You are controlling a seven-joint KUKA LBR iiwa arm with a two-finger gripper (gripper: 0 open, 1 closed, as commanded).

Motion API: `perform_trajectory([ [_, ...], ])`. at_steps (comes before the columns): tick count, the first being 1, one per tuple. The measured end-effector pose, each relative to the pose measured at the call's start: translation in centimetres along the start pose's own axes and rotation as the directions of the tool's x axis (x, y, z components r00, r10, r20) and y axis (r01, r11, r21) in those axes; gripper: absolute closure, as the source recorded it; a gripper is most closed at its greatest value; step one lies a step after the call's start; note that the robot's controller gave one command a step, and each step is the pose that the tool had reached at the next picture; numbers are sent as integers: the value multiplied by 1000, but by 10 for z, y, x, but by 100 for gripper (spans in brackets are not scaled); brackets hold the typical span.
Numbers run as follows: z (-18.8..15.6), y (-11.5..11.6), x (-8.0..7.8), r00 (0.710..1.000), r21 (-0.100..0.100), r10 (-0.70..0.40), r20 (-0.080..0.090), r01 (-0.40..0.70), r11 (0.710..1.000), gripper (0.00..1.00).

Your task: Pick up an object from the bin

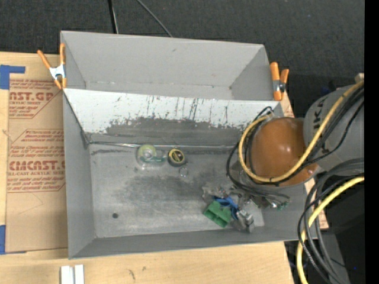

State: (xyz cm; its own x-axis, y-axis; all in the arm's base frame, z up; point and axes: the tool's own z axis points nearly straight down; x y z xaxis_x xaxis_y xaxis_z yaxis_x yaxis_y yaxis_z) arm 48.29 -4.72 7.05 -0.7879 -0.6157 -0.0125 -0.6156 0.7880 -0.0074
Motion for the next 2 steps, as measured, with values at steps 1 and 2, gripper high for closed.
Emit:
perform_trajectory([
  [1, -1, -1, -2, 1000, -3, 0, -4, 0, 1000, 0],
  [2, -1, -1, -3, 1000, -2, 1, -3, -1, 1000, 100],
])
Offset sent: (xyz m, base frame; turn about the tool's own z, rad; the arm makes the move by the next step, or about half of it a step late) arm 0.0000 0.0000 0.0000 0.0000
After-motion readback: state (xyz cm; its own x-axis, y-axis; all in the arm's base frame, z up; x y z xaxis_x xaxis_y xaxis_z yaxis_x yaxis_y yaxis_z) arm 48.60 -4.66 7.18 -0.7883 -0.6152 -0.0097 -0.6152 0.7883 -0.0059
